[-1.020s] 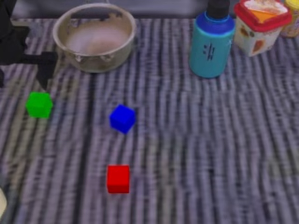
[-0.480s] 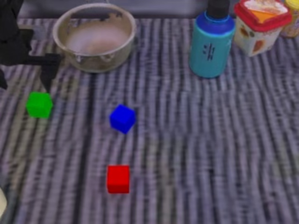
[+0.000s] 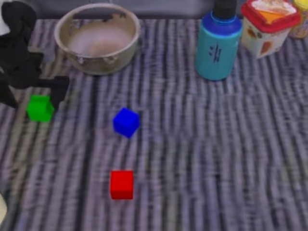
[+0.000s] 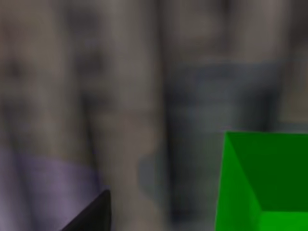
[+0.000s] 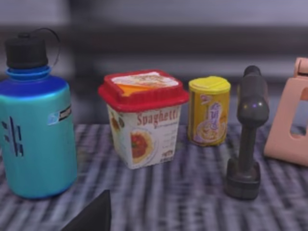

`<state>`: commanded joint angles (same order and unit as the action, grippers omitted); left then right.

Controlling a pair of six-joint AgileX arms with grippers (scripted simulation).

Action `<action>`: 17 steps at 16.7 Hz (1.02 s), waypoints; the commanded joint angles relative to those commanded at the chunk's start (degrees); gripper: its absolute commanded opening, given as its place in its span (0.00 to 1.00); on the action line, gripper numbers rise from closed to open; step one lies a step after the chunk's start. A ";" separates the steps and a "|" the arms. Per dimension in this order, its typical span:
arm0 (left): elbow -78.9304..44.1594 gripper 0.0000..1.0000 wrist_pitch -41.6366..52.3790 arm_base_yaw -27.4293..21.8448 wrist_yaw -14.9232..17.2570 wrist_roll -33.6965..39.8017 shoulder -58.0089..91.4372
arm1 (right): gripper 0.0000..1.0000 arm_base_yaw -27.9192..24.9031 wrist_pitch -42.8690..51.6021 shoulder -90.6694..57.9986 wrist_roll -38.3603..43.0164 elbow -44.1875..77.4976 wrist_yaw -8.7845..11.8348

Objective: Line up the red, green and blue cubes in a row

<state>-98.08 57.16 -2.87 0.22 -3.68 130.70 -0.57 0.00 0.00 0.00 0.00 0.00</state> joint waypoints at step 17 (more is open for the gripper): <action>2.17 0.17 -2.99 -0.02 0.01 0.00 1.03 | 1.00 0.00 0.00 0.00 0.00 0.00 0.00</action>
<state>-95.91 54.17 -2.88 0.23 -3.68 131.74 -0.57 0.00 0.00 0.00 0.00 0.00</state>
